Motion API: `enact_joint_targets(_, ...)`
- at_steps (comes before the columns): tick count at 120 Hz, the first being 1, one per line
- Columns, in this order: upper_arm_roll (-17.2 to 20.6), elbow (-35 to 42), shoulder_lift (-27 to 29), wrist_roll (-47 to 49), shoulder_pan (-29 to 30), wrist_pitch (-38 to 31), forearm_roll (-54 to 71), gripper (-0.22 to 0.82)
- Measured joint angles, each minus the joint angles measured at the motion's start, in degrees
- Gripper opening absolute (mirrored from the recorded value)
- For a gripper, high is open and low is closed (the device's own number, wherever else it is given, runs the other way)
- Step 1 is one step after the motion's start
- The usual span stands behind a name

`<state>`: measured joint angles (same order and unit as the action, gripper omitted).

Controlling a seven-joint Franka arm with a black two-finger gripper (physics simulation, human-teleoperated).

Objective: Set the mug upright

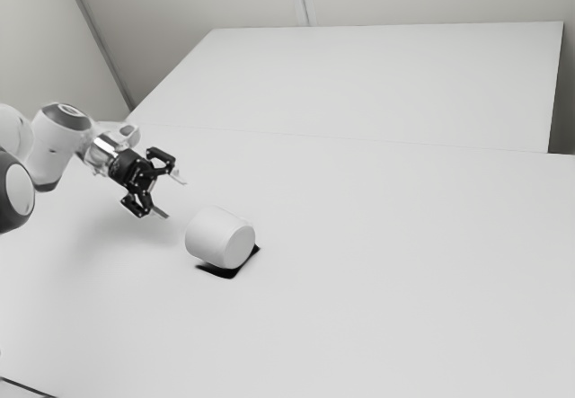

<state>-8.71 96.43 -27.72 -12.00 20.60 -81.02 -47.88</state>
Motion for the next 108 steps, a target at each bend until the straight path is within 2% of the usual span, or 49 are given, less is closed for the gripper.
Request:
enact_joint_targets(36,2.60,1.59,-3.74,0.00,-0.44,3.49,-5.59,0.60)
enact_joint_targets(69,3.71,2.72,-4.22,0.33,-1.77,4.17,-9.06,0.60)
enact_joint_targets(73,3.91,2.68,-4.22,0.42,-1.75,4.20,-9.20,0.54)
enact_joint_targets(90,4.10,2.64,-4.23,0.83,-1.70,4.29,-9.13,0.16)
enact_joint_targets(98,4.13,2.63,-4.23,1.00,-1.70,4.35,-9.07,0.05)
enact_joint_targets(108,4.18,2.50,-4.23,1.19,-1.77,4.38,-9.02,-0.04)
